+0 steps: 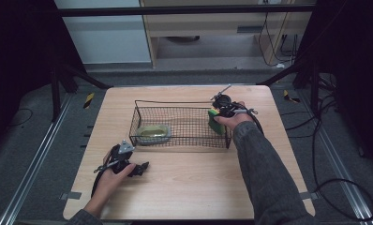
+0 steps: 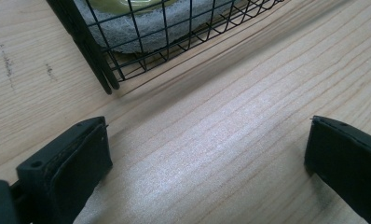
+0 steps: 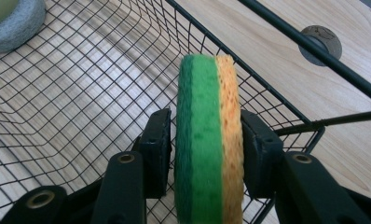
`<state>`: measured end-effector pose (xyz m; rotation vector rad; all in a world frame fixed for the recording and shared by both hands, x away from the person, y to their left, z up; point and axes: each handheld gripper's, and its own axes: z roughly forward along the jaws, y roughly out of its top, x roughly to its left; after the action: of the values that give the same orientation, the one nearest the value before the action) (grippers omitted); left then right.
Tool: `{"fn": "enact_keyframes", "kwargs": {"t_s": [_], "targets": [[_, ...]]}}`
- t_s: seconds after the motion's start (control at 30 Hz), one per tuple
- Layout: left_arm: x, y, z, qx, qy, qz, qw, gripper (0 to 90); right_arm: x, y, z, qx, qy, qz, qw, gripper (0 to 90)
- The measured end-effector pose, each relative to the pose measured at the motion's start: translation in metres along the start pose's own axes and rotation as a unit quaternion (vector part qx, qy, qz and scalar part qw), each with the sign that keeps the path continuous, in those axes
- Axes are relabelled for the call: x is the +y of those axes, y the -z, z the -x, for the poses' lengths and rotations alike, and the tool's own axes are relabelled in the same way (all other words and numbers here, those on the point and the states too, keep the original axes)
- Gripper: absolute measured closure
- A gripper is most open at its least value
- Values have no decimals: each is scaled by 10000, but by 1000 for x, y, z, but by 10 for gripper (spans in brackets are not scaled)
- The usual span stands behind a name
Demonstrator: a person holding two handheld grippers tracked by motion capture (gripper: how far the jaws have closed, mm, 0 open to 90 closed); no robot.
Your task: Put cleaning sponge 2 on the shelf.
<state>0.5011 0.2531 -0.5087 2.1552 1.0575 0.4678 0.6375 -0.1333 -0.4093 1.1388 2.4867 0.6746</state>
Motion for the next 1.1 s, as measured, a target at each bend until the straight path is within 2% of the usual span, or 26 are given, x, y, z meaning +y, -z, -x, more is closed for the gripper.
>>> {"fn": "enact_keyframes", "kwargs": {"t_s": [0.1, 0.2, 0.4, 0.53, 0.8, 1.1], "targets": [[0, 0, 0, -1, 1, 0, 10000, 0, -1, 4, 0, -12, -14, -2, 10000, 586], [0, 0, 0, -1, 3, 0, 10000, 0, -3, 11, -1, 32, -43, 32, 10000, 635], [0, 0, 0, -3, 9, 0, 10000, 0, -3, 16, -8, 87, -21, -31, 10000, 629], [0, 0, 0, -4, 12, 0, 10000, 0, 1, 17, -18, 161, 4, -27, 9999, 607], [0, 0, 0, 2, 8, 2, 10000, 0, 7, 15, -29, 279, 58, -46, 9996, 571], [1, -1, 0, 2, 6, -3, 10000, 0, 12, 4, -42, 430, 105, -164, 9989, 530]]}}
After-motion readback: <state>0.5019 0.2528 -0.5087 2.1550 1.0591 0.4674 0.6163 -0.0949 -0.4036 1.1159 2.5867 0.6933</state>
